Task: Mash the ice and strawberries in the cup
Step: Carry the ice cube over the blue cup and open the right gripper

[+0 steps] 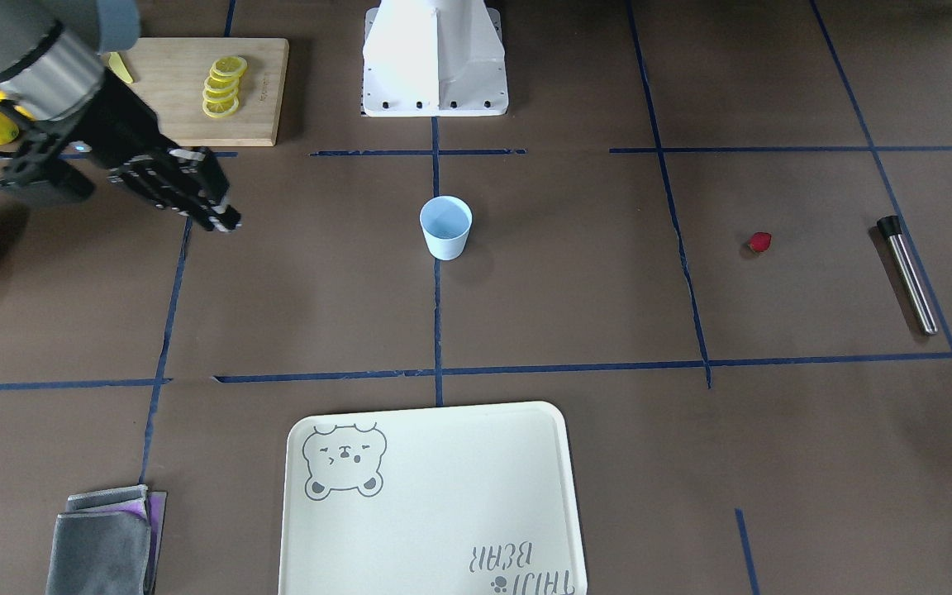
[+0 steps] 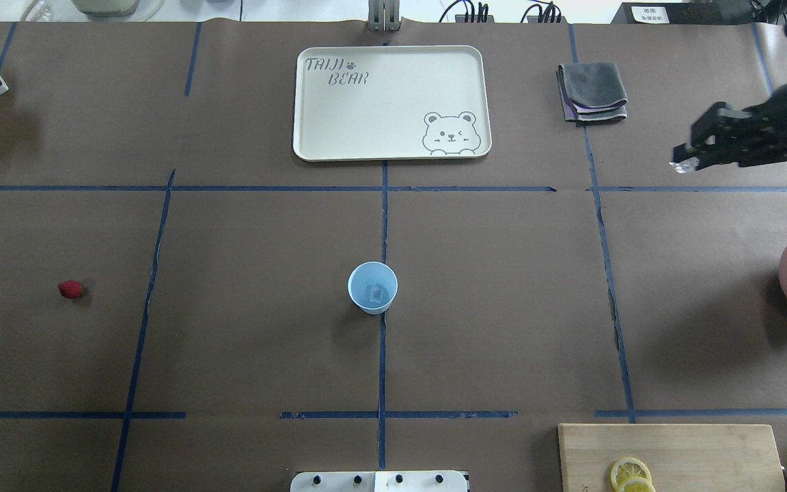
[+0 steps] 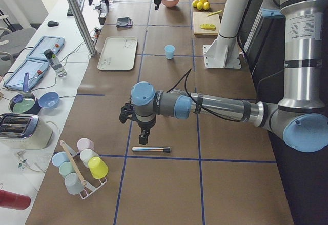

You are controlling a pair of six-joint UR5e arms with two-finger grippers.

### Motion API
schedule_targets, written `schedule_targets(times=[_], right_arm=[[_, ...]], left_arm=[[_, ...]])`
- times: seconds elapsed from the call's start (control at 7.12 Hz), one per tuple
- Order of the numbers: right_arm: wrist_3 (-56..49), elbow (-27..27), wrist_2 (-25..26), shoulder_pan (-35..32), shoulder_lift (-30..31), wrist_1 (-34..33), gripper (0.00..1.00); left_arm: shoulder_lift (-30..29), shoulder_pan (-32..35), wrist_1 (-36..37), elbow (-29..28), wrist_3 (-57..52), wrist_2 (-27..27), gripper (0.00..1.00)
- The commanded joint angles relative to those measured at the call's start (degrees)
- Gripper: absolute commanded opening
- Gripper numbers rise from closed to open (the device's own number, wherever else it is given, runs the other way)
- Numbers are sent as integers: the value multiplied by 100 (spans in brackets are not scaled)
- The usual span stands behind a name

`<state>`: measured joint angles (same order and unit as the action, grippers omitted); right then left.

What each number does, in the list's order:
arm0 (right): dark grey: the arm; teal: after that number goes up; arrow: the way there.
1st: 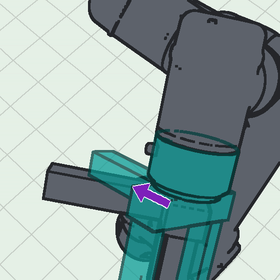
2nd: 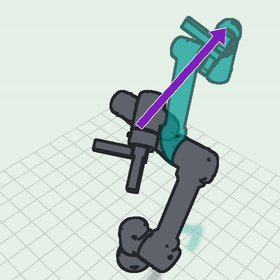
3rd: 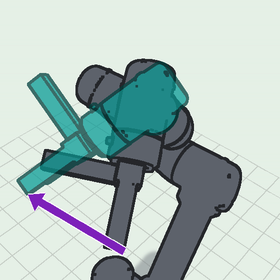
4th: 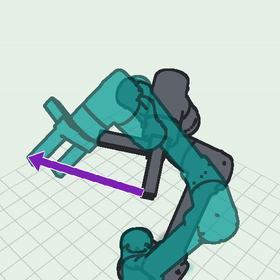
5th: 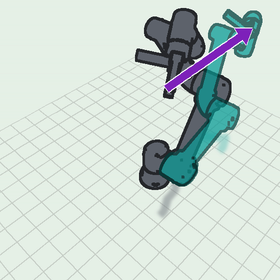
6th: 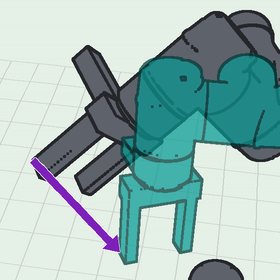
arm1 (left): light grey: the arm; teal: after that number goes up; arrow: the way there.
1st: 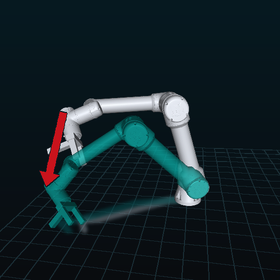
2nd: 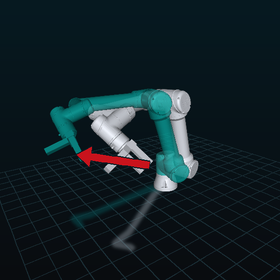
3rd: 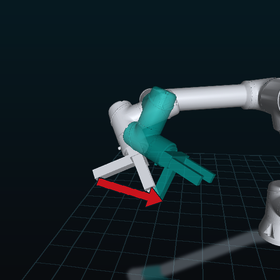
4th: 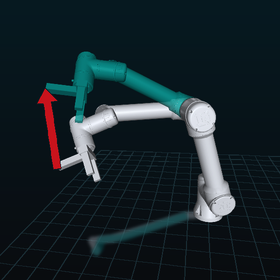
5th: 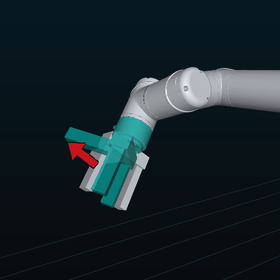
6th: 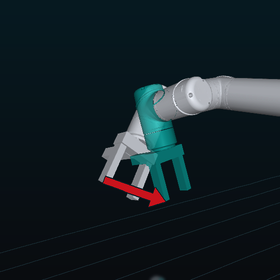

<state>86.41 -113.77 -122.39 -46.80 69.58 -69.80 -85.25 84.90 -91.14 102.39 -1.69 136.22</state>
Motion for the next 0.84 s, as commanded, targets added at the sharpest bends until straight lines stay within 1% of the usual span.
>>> schedule_targets(times=[0.0, 0.14, 0.28, 0.56, 0.7], right_arm=[[874, 248, 1186, 1056, -679, -16, 0], [1043, 485, 1365, 1224, -952, -16, 0], [1271, 592, 1602, 1435, -1120, -16, 1], [1465, 584, 1919, 1743, -1166, -7, 1], [1484, 602, 2278, 1971, -1183, -16, 1]], left_arm=[[0, 0, -9, -9, -7, 1, 100], [0, 0, 0, 8, 2, 1, 100], [0, 0, 0, 17, 2, 1, 100], [0, 0, 0, 26, 2, 1, 100], [0, 0, 0, 35, 2, 1, 100]])
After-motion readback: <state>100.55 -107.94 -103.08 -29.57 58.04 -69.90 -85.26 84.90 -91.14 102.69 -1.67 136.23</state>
